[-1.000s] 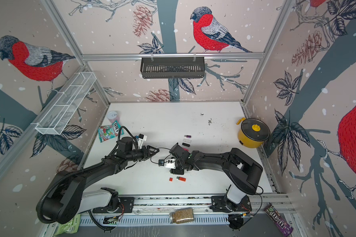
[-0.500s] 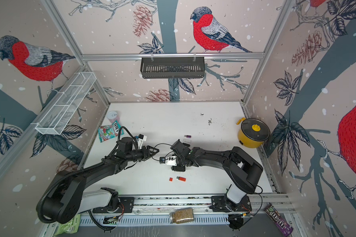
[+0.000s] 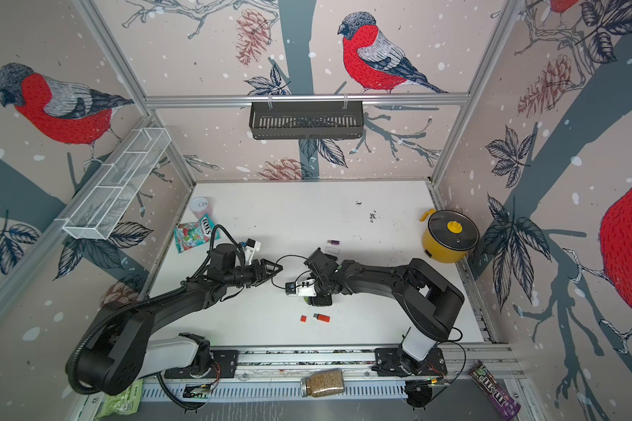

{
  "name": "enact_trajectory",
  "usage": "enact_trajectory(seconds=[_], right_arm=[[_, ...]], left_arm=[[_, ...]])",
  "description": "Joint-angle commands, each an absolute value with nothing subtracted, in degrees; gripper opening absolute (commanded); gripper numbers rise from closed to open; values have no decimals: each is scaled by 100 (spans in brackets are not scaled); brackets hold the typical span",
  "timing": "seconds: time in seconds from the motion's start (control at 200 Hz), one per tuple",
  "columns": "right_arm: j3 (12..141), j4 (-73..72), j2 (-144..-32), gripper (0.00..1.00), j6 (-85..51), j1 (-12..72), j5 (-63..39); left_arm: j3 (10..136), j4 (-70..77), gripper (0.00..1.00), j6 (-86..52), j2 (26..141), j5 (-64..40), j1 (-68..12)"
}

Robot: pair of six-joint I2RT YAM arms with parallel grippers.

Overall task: Close the usb drive cover
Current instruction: Pick up the cover from the center of the board.

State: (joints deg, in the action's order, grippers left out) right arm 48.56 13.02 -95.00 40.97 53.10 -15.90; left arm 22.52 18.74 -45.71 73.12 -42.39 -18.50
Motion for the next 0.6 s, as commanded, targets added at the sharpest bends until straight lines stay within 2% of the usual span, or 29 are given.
enact_trajectory(seconds=[0.0,0.595], right_arm=[[4912,1371,-9583,44,4254,5293,-1648],[4972,1448,-9810,32,4350,5190,-1723]], left_arm=[[2262,1965,55,-4607,7334,-4307,-1830],[2259,2022,55,-4654,7467,-4333,-1833]])
